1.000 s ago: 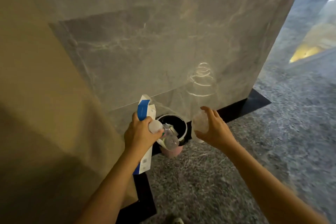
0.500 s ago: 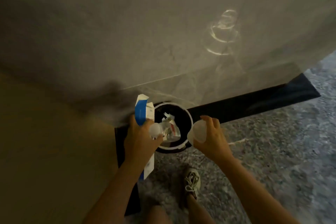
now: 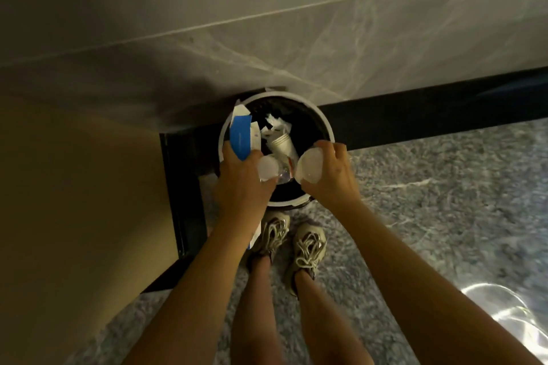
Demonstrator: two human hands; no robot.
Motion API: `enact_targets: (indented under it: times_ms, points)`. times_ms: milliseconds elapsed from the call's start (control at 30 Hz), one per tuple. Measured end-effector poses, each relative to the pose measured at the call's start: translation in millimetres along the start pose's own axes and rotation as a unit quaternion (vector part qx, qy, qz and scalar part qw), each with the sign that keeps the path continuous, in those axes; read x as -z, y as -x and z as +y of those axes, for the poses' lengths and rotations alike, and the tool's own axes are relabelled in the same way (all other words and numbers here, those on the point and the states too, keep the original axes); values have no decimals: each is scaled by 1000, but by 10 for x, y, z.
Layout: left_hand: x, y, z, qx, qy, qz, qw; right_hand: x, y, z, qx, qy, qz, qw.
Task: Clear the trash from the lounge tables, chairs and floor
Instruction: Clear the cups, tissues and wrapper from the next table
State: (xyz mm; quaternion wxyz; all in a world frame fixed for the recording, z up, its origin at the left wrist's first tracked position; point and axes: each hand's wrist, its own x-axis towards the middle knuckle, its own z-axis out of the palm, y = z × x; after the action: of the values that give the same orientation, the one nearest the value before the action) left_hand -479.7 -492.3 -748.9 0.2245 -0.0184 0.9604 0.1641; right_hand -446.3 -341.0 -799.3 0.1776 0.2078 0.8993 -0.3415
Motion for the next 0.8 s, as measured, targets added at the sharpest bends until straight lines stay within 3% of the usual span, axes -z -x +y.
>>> enact_targets:
  times_ms: [333, 567, 667, 800]
  points:
    - [-14, -119, -118, -9, -29, -26, 999, -272, -84, -19, 5, 11, -41, 999]
    - [252, -195, 42, -50, 55, 40, 996, -128, -48, -113, 0, 2, -27, 1000]
    - [319, -233, 126, -131, 33, 53, 990, -80, 13, -102, -6, -20, -14, 1000]
    - [280, -409, 142, -209, -31, 1, 977, -44, 110, -43, 0, -30, -9, 1000]
